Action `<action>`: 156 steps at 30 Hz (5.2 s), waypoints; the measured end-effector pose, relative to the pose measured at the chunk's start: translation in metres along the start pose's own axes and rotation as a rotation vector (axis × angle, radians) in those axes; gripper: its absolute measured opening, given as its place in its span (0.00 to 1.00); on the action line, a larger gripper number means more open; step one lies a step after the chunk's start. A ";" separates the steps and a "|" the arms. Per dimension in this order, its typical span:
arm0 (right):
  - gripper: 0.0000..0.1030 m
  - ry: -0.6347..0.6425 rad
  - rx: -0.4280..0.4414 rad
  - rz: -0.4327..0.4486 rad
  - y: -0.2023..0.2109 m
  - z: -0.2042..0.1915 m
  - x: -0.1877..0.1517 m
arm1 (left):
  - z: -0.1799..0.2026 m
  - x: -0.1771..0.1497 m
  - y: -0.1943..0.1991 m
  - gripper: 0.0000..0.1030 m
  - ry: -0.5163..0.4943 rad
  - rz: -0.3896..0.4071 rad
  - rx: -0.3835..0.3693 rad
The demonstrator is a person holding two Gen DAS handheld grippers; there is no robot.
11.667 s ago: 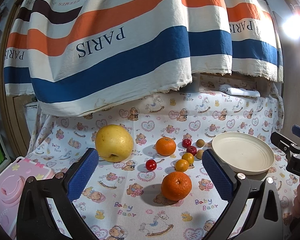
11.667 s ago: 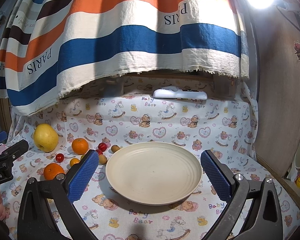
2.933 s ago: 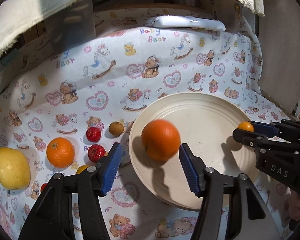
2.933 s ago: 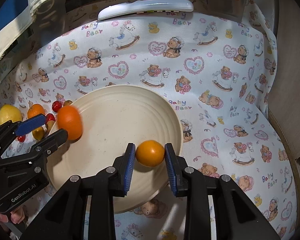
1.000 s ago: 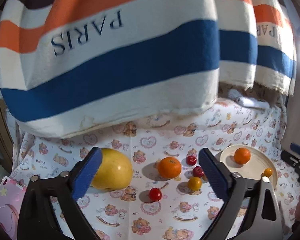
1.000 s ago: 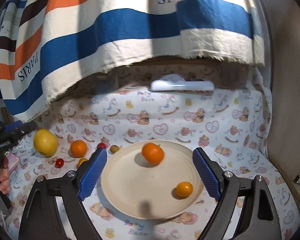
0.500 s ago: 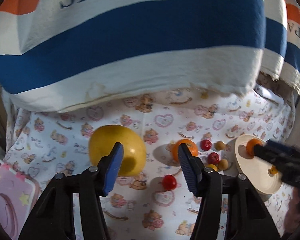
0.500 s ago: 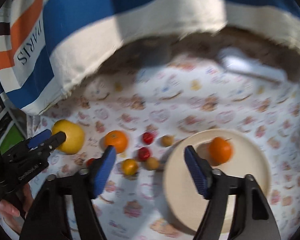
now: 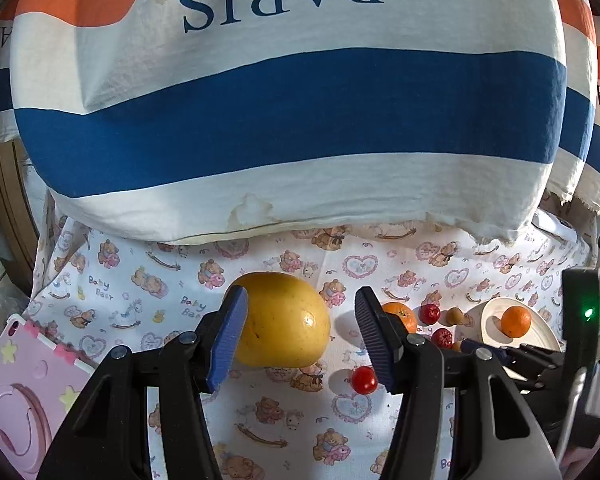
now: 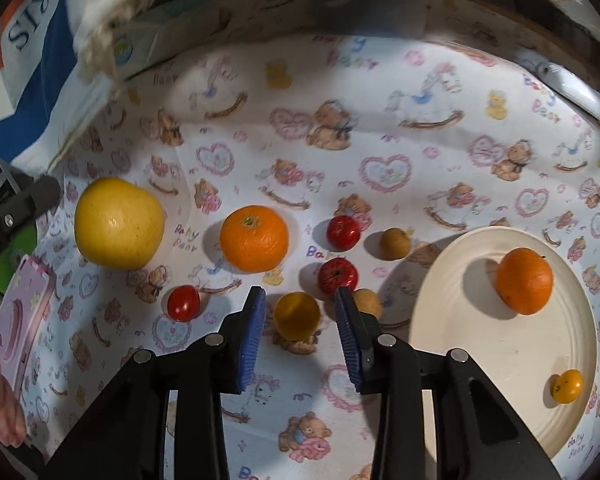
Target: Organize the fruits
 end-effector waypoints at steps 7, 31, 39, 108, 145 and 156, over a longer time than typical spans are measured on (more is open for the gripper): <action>0.33 0.030 -0.022 -0.013 -0.011 -0.011 -0.002 | -0.002 -0.001 -0.001 0.54 0.002 0.000 0.007; 0.28 -0.173 0.047 0.220 0.023 0.037 0.000 | 0.038 -0.037 -0.054 0.26 -0.092 -0.263 -0.181; 0.29 -0.174 0.048 0.217 0.024 0.037 -0.001 | 0.044 -0.055 -0.082 0.26 -0.114 -0.380 -0.127; 0.28 -0.252 -0.069 0.039 0.064 0.197 -0.081 | 0.224 -0.079 -0.053 0.21 -0.352 -0.345 -0.357; 0.29 -0.252 -0.093 -0.041 0.047 0.210 -0.086 | 0.226 -0.094 -0.097 0.21 -0.333 -0.426 -0.346; 0.29 -0.246 -0.098 -0.046 0.047 0.208 -0.087 | 0.231 -0.108 -0.111 0.21 -0.392 -0.461 -0.349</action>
Point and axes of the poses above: each gripper's, at about its wrist camera, not at the fingertips, and y roughly against the way its jaws point, z to its right, x to its top, the point moved 2 cm from there along -y, roughly the way its jaws point, and after that the axes turned 15 degrees about -x, right-handed, at the moved point
